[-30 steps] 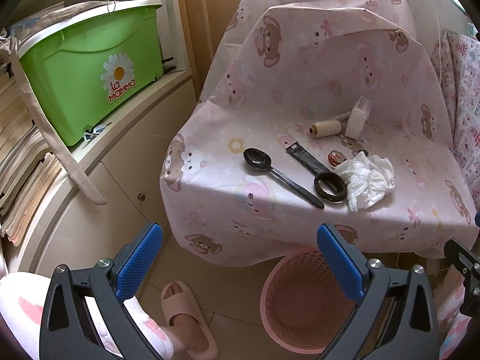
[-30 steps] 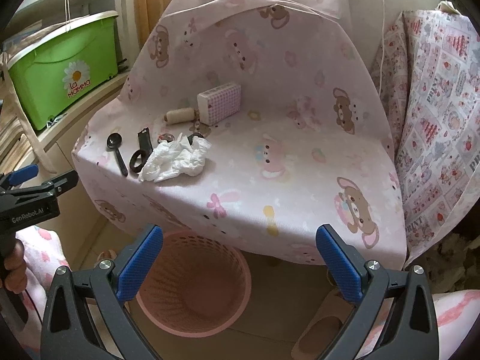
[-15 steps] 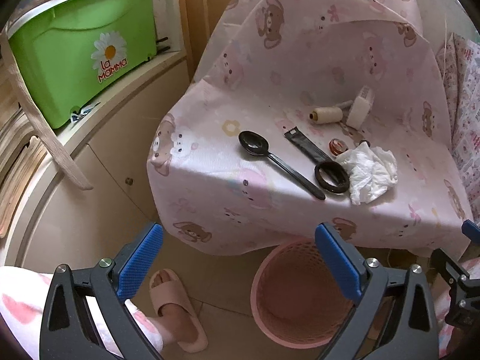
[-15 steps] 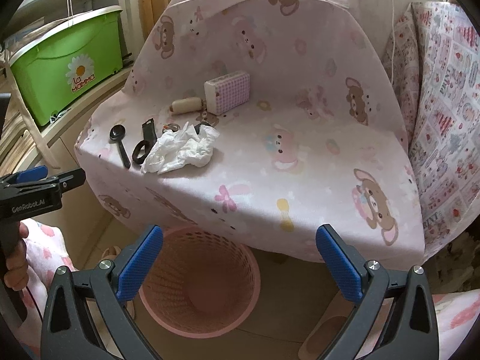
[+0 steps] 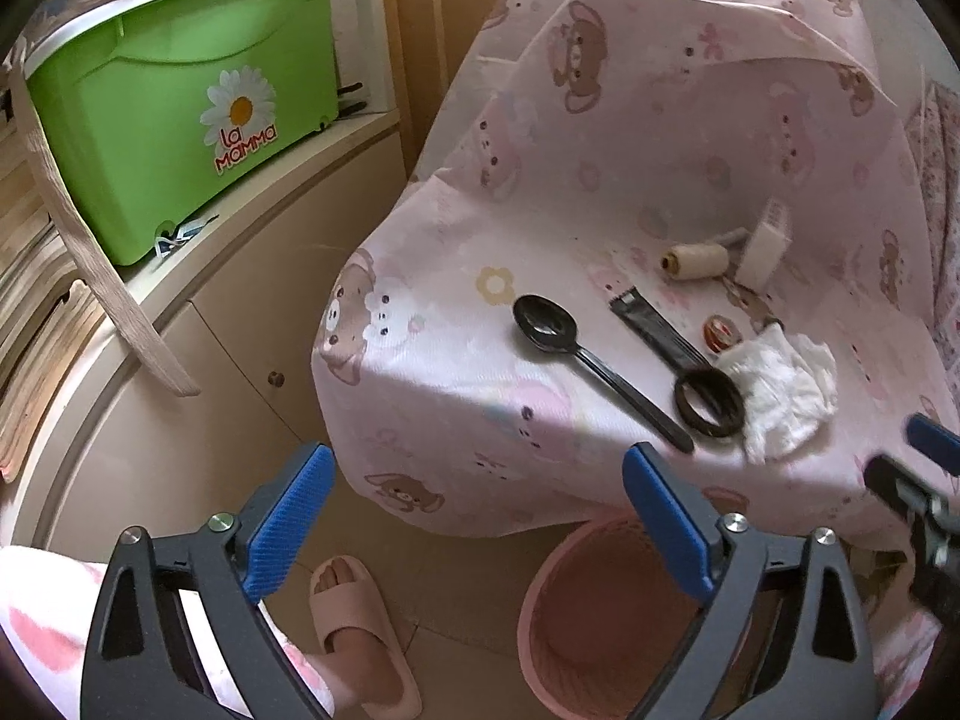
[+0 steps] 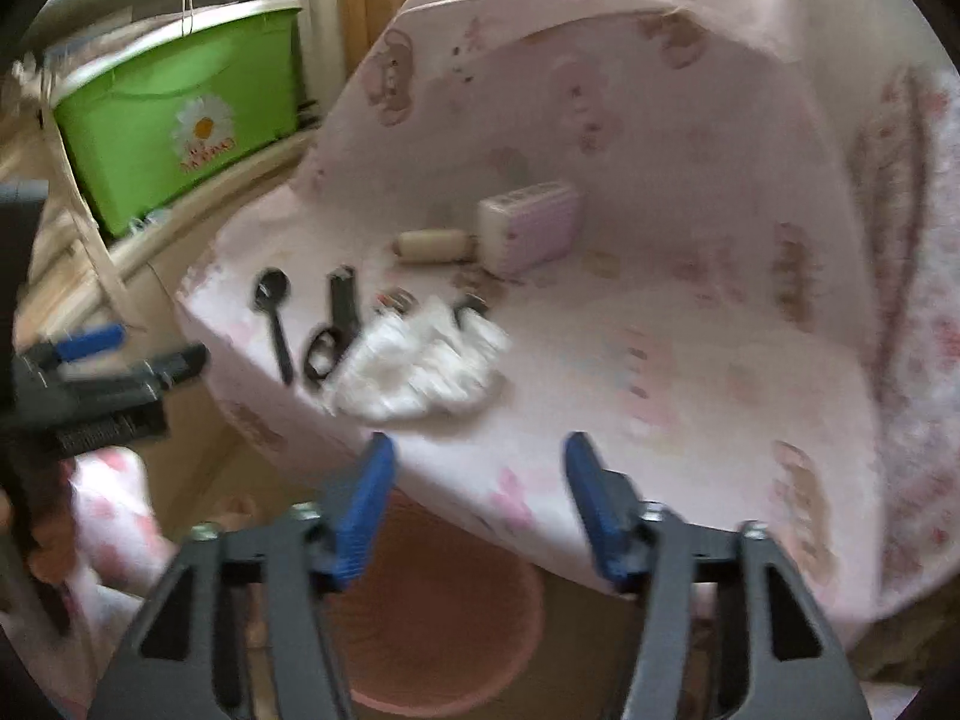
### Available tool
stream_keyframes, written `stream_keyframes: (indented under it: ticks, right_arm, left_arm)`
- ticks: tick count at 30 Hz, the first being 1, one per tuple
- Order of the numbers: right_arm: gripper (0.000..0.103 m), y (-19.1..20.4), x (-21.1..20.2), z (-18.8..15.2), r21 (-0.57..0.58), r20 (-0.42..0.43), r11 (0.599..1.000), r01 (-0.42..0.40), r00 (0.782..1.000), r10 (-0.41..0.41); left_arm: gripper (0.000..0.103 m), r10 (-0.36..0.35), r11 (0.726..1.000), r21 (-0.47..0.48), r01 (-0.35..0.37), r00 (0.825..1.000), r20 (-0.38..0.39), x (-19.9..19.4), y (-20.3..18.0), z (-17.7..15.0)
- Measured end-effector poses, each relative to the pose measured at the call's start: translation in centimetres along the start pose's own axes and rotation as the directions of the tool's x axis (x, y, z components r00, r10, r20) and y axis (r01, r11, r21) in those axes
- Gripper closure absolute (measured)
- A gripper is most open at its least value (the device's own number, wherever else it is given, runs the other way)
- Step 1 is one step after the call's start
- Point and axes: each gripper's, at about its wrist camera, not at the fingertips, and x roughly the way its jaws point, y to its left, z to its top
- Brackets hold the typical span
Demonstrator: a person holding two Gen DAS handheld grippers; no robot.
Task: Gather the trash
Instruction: 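Grasp the white tissue with the right tool while the left tool grasps the black spoon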
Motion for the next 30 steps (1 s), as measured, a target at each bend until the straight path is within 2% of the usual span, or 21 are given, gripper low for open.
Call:
stream_keyframes:
  ticks: [4, 6, 10, 11, 13, 15, 19, 23, 25, 27, 30]
  right_arm:
    - [0.072, -0.9, 2.5, 1.8, 0.086, -0.024, 0.994, -0.071, 0.997, 0.073]
    - [0.083, -1.2, 3.6, 2.2, 0.116, -0.035, 0.988, -0.103, 0.994, 0.108]
    - [0.088, -1.9, 4.6, 2.3, 0.185, -0.020, 0.973, -0.134, 0.990, 0.140]
    - [0.092, -2.2, 4.9, 2.4, 0.200, -0.021, 0.971, -0.135, 0.990, 0.142]
    - [0.095, -2.7, 5.5, 2.5, 0.230, -0.037, 0.968, -0.097, 0.993, 0.108]
    - [0.097, -3.4, 5.5, 2.5, 0.249, -0.025, 0.966, -0.072, 0.996, 0.081]
    - [0.097, -4.2, 3.5, 3.3, 0.239, 0.048, 0.971, 0.024, 0.998, -0.036]
    - [0.097, -5.7, 1.6, 4.1, 0.252, 0.090, 0.967, 0.039, 0.994, -0.064]
    - [0.097, -6.0, 1.1, 4.0, 0.252, 0.097, 0.966, 0.059, 0.992, -0.086]
    - [0.097, -5.9, 1.0, 3.8, 0.248, 0.085, 0.967, 0.056, 0.993, -0.079]
    - [0.097, -5.4, 1.1, 3.5, 0.224, 0.075, 0.973, 0.050, 0.995, -0.068]
  left_arm:
    - [0.016, -0.017, 1.000, -0.004, 0.017, 1.000, 0.009, 0.2, 0.0, 0.5]
    - [0.020, -0.040, 0.999, -0.011, 0.040, 0.999, 0.010, 0.4, -0.1, 0.7]
    - [0.029, -0.080, 0.997, -0.018, 0.080, 0.997, 0.004, 0.6, -0.2, 1.1]
    - [0.030, -0.088, 0.996, -0.015, 0.088, 0.996, 0.007, 0.7, -0.3, 1.2]
    - [0.036, -0.135, 0.991, -0.010, 0.135, 0.991, 0.013, 0.7, -0.6, 1.4]
    - [0.037, -0.187, 0.982, -0.009, 0.187, 0.982, 0.008, 0.8, -0.9, 1.8]
    - [0.041, -0.183, 0.983, -0.004, 0.183, 0.983, 0.003, 1.6, -1.4, 2.7]
    - [0.045, -0.208, 0.978, -0.027, 0.207, 0.977, -0.047, 3.2, -1.4, 3.4]
    - [0.054, -0.224, 0.974, -0.012, 0.224, 0.972, -0.065, 3.7, -1.4, 4.0]
    - [0.055, -0.226, 0.974, -0.020, 0.225, 0.973, -0.056, 3.8, -1.1, 4.4]
    - [0.055, -0.245, 0.970, -0.030, 0.243, 0.965, -0.092, 4.7, -1.3, 4.6]
